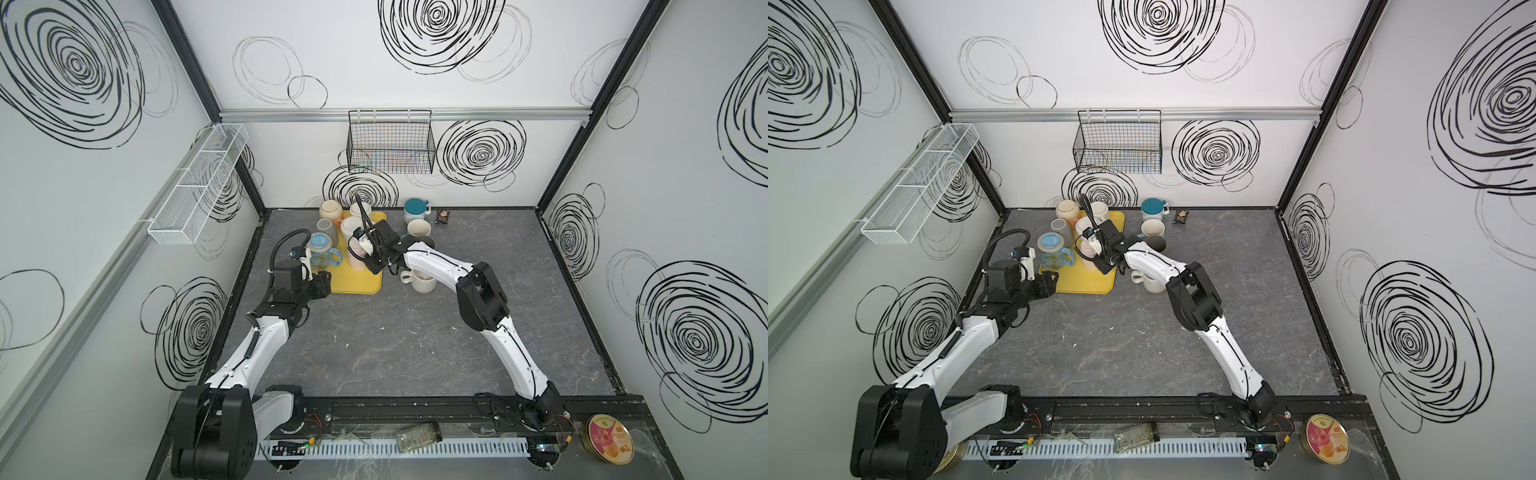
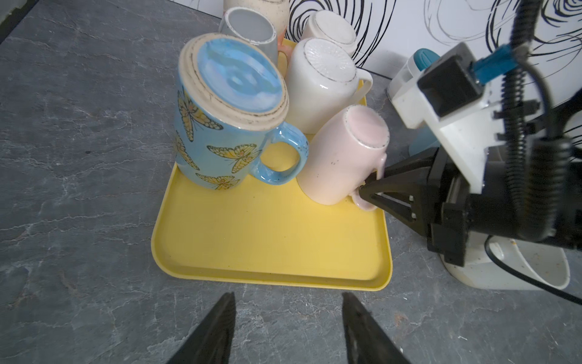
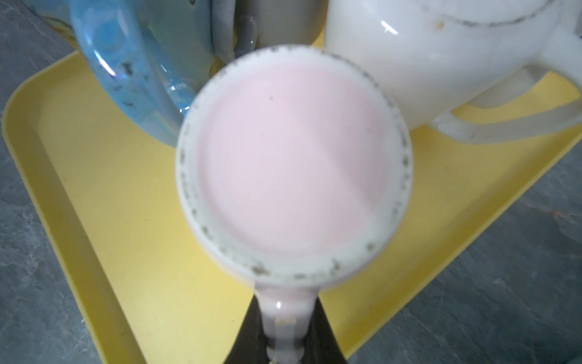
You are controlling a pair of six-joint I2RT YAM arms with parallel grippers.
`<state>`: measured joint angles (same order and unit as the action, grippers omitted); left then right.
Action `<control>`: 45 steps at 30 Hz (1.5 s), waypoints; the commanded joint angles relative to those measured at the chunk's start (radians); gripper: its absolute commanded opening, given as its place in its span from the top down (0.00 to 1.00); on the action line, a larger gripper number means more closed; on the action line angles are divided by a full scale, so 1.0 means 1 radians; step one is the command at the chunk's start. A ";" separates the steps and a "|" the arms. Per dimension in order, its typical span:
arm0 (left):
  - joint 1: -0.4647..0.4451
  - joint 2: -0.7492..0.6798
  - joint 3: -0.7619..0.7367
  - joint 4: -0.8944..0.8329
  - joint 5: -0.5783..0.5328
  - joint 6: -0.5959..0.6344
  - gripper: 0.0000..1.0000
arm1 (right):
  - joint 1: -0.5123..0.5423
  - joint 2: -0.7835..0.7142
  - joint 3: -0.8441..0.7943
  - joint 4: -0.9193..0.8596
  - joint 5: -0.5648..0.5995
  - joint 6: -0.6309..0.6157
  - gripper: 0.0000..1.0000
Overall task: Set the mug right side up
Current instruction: 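Lift the pink mug with the right gripper toward the left gripper, then grasp the pink mug handle with the left gripper while the right gripper holds it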
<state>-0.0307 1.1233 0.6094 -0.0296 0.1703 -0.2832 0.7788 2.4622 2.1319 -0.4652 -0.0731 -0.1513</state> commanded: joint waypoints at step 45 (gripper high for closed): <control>-0.451 -0.232 -0.145 0.626 -0.051 -0.289 0.28 | -0.188 -0.858 -0.915 1.061 -0.415 0.558 1.00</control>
<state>-0.4671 0.8478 0.4133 0.4793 0.0772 -0.5983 0.6067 1.6955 1.2213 0.4076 -0.4252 0.3466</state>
